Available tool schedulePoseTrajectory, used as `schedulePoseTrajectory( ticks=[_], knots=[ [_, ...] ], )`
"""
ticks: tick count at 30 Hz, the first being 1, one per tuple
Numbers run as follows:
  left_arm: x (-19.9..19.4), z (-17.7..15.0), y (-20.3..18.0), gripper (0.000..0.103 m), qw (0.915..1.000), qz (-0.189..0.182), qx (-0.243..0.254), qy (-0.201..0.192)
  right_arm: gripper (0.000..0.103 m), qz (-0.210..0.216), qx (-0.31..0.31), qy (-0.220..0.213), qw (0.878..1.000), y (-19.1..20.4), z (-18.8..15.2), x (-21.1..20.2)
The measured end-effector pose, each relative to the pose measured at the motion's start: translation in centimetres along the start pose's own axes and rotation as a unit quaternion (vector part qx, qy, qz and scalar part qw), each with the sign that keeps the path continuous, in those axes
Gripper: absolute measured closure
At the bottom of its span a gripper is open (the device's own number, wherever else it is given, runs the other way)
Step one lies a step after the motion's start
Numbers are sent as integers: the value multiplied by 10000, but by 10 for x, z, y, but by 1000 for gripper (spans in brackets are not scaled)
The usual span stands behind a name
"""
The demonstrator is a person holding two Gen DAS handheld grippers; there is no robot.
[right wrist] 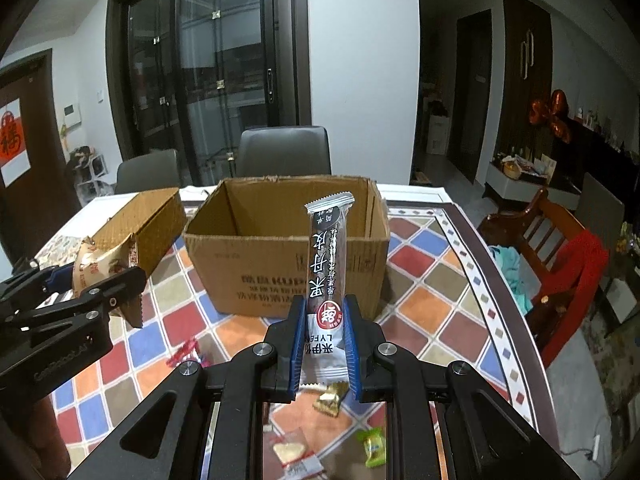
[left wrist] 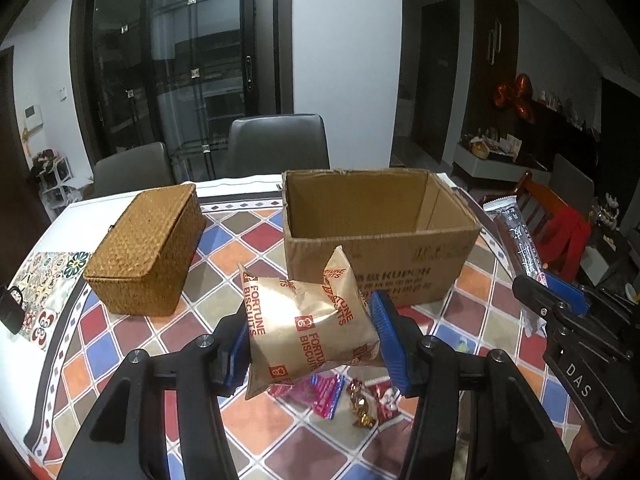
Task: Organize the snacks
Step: 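Lift both held snacks and carry them over the open cardboard box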
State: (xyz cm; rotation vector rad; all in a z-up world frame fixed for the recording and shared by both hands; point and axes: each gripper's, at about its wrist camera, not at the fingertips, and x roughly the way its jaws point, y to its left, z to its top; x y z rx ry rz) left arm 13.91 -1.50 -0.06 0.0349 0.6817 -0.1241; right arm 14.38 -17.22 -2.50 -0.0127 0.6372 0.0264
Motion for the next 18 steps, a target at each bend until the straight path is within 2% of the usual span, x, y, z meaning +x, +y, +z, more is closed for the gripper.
schedulePoseTrajectory(
  ticks=[18],
  knots=[
    [30,50,6,48,9989,32,-44,-469,84,-126,-90,-522,9985,-3,51,16]
  ],
)
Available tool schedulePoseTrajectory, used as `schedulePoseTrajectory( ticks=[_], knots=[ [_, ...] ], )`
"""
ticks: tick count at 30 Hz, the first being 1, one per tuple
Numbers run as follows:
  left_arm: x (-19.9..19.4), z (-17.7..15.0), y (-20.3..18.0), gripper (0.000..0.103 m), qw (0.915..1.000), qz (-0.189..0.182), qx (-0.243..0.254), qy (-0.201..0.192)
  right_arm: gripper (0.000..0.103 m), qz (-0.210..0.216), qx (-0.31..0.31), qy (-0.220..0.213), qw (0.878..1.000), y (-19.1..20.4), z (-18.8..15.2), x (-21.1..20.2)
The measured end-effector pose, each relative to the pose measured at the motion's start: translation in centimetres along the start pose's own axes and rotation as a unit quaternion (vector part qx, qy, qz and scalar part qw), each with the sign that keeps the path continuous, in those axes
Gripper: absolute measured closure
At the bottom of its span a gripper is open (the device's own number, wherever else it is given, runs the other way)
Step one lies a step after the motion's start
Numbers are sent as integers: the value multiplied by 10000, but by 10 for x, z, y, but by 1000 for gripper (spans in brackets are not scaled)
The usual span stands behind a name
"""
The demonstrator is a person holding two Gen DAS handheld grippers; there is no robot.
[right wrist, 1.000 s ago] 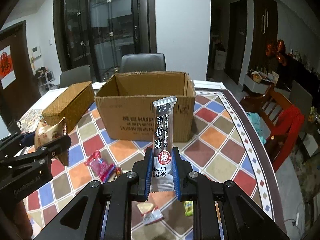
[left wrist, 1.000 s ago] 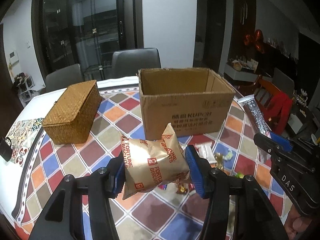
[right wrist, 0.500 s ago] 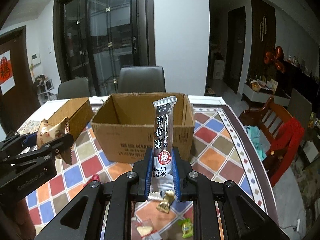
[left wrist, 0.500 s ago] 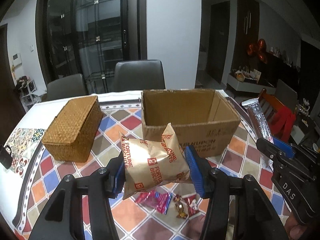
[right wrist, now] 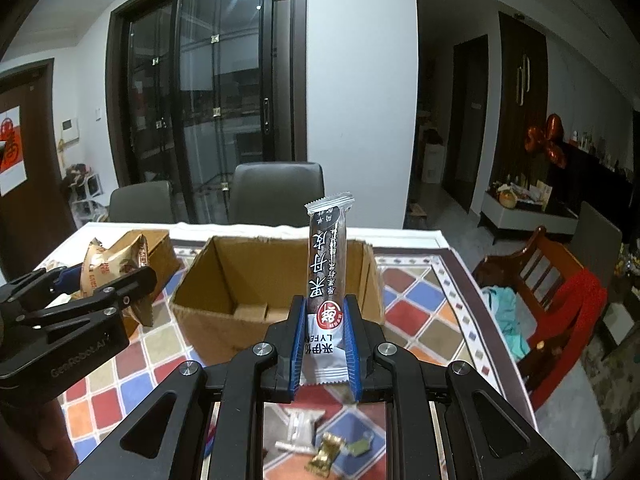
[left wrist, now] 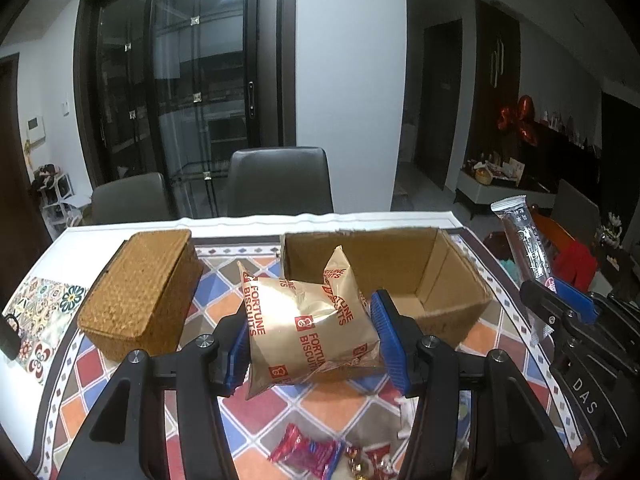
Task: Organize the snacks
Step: 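Lift both held snacks and carry them over the open cardboard box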
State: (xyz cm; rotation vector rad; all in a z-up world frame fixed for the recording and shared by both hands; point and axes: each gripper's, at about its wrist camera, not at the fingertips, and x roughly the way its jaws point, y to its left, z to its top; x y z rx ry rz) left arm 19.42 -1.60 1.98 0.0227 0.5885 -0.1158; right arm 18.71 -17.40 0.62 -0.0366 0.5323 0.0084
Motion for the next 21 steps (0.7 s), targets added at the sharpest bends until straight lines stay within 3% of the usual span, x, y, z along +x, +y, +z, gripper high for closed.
schedulePoseTrajectory(
  ticks=[21],
  knots=[
    [69,29,-4,48,9999,-54,-96,56,84,-81,-39,52,9999,-8,24,62]
  ],
)
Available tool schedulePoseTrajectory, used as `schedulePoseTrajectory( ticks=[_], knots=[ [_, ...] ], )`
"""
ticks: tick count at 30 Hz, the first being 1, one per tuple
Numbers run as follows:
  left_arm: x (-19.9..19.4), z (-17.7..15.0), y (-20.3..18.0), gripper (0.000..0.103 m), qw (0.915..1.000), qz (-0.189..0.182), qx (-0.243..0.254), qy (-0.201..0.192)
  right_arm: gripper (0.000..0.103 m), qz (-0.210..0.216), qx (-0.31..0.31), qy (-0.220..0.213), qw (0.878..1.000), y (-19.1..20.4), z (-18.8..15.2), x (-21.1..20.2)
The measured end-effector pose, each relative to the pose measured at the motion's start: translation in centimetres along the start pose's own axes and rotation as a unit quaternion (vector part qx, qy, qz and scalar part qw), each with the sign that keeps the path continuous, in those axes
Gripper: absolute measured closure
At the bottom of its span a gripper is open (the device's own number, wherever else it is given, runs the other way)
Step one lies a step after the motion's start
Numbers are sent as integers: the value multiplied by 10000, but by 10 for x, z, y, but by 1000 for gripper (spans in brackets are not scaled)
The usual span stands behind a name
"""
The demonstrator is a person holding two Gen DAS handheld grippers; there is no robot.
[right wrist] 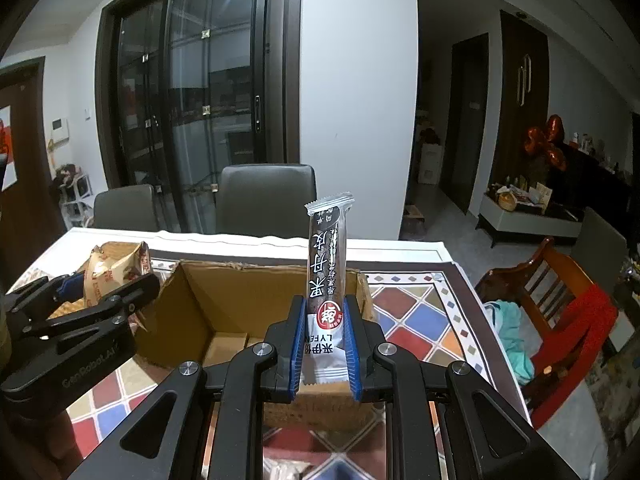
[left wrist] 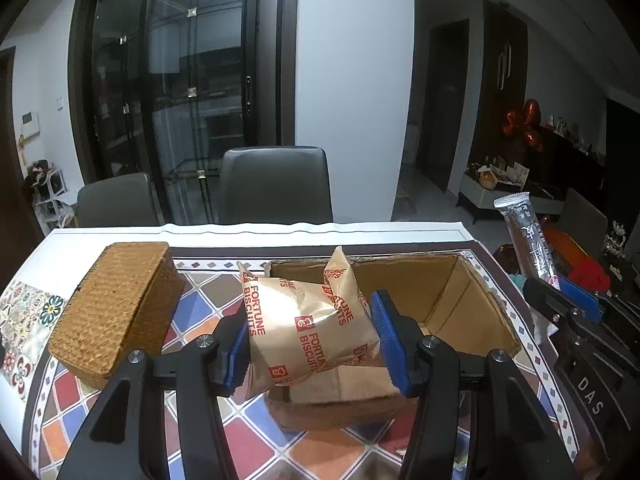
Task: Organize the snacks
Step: 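Lift both held snacks and carry them over the open cardboard box, then open both tools to drop the biscuit packet and snack bar into the box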
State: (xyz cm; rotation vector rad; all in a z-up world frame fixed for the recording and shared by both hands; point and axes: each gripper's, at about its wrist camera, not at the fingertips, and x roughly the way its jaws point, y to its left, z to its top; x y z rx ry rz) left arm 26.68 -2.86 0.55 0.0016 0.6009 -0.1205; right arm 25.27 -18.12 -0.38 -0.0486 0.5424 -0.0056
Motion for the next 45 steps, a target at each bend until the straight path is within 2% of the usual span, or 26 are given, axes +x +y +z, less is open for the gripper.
schedulePoseTrajectory(
  ticks=[15,18,19,20,22,26,30,45],
  knots=[
    [32,3,-3,47,9997,34,31,229,84,93,16,336,9994,-4,1,44],
    [34,2,-7,43,9996,62,112,261,83,78,47,382,9992,-6,0,48],
    [36,2,-8,42,9995,67,138,286,79,79,61,389,9992,-7,0,49],
    [36,1,-8,37,9994,69,147,294,67,84,67,397,9992,-7,0,49],
    [35,0,-8,32,9994,84,139,290,50,27,94,341,9994,-9,0,47],
    [30,1,-8,19,9995,176,142,241,36,-107,86,223,9997,-12,2,42],
    [22,-1,-8,16,9993,224,159,238,35,-113,153,199,9996,-16,3,36],
    [-22,-10,1,15,9995,249,171,120,35,-220,199,125,9995,-11,-4,-5]
  ],
)
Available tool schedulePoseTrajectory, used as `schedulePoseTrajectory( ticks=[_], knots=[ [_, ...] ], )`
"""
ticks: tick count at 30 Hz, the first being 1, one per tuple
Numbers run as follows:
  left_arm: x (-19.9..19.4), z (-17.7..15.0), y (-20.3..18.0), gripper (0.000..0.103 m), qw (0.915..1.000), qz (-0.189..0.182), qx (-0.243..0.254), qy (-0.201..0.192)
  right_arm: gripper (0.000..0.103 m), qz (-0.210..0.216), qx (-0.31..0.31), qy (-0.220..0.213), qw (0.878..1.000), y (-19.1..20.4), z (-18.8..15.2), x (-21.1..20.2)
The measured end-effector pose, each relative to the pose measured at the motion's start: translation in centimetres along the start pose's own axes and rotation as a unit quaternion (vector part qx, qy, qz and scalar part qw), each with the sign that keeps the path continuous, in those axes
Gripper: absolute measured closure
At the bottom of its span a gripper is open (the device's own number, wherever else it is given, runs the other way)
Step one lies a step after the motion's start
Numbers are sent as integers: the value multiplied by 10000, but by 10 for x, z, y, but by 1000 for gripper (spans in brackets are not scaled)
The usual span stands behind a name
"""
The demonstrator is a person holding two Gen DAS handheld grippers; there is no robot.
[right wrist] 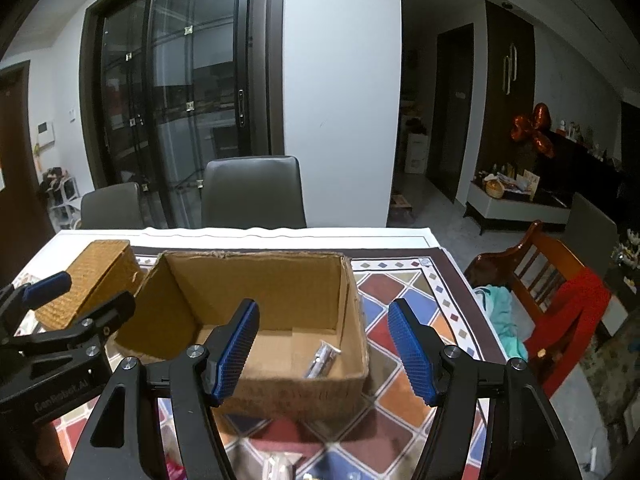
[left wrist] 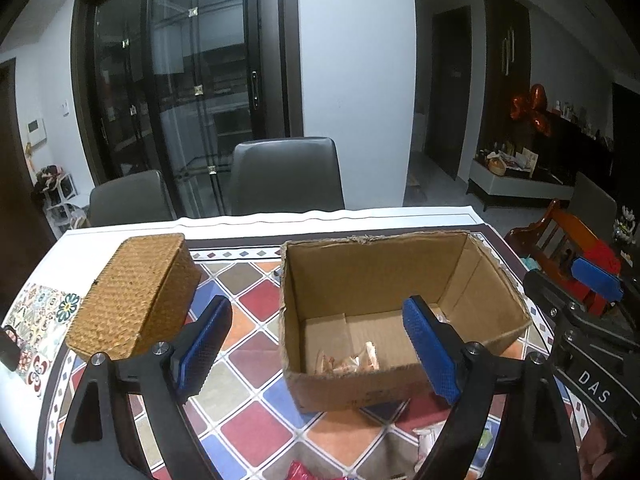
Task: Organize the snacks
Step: 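Open both tools to drop the biscuit packet and snack bar into the box, then move both open tools back toward the remaining snacks on the table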
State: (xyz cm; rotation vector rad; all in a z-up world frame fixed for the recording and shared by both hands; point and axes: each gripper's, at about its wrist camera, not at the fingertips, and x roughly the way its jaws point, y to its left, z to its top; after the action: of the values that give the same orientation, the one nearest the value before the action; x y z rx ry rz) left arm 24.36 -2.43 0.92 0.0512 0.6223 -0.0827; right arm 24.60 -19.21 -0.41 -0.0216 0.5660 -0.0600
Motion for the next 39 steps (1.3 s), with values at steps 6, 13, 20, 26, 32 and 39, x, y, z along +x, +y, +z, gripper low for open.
schedulePoseTrajectory(
  ticks=[6,13,20,26,32,39],
  knots=[
    [-21,-9,2,15,10000,1,-7,-54,35,-22,-60,-104,9999,5,-6,-23],
    [-40,-19,3,15,9999,17,8,-114,35,-24,-67,-151,9999,7,-11,-43],
    [-53,-31,8,15,10000,-43,-53,-45,35,-75,-89,-190,9998,7,-20,-57],
    [-61,-45,8,15,10000,-18,31,-33,35,-156,-102,-215,9996,7,-30,-68],
    [-72,-59,8,15,10000,-5,19,-39,35,-132,-114,-179,9997,7,-42,-76],
    [-82,-72,4,16,10000,-28,51,-36,35,-168,-139,-141,9997,4,-51,-86]
  ],
)
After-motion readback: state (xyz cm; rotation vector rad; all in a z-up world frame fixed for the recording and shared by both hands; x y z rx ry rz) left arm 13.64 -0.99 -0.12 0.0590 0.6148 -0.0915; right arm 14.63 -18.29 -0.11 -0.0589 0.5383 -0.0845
